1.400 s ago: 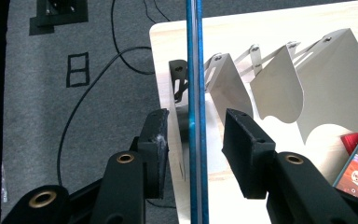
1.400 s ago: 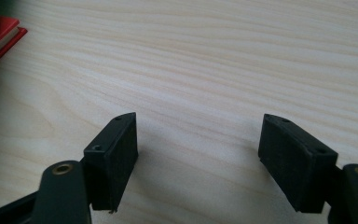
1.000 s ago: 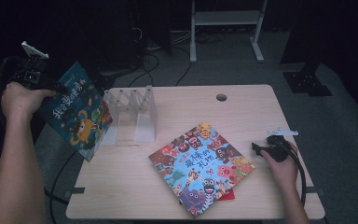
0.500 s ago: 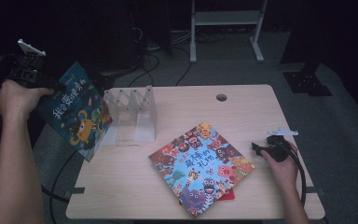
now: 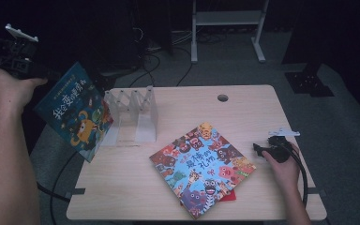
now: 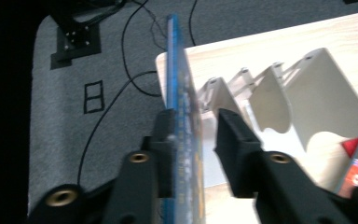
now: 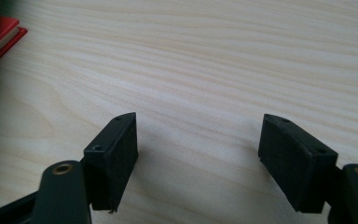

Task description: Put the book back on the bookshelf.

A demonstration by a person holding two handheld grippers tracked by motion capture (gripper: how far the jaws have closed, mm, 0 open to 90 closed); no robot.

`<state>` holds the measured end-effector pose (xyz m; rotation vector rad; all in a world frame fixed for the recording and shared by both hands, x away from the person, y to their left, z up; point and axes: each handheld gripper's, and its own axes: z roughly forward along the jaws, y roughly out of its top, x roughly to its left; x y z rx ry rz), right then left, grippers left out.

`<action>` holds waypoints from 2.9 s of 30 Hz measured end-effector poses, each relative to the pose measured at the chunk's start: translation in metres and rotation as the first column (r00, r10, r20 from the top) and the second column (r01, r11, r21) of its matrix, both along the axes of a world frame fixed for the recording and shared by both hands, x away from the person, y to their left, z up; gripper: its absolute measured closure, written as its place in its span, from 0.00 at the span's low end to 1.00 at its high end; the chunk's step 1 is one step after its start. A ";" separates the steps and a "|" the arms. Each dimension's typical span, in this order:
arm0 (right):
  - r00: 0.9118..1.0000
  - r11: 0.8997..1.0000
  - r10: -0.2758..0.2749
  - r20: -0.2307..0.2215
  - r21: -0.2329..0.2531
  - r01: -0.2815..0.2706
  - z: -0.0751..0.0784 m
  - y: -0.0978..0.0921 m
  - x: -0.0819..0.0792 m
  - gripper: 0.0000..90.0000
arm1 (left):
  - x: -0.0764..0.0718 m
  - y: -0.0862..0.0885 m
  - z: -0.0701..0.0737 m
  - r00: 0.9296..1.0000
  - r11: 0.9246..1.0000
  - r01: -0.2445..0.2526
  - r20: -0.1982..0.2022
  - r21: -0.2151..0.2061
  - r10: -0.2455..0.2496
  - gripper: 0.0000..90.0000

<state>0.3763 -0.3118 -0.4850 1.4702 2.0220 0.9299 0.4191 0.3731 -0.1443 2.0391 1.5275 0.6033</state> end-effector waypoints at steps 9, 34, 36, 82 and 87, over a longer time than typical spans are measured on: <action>1.000 1.000 0.000 0.000 0.000 0.000 0.000 0.000 0.000 0.30 | -0.002 -0.016 -0.011 0.994 0.996 0.081 -0.066 -0.037 -0.083 1.00; 1.000 1.000 0.000 0.000 0.000 0.000 0.000 0.000 0.000 0.30 | -0.031 -0.077 -0.097 0.949 0.953 0.299 -0.091 -0.052 -0.302 0.88; 1.000 1.000 0.000 0.000 0.000 0.000 0.000 0.000 0.000 0.30 | -0.034 -0.083 -0.106 0.946 0.949 0.310 -0.087 -0.048 -0.313 0.84; 1.000 1.000 -0.004 -0.021 -0.007 0.004 -0.001 0.006 -0.004 0.15 | -0.078 -0.151 -0.317 0.852 0.855 0.518 -0.071 -0.012 -0.518 0.02; 1.000 1.000 0.002 -0.024 -0.010 -0.003 -0.001 0.006 -0.004 0.15 | -0.081 -0.155 -0.327 0.847 0.849 0.529 -0.063 -0.007 -0.528 0.00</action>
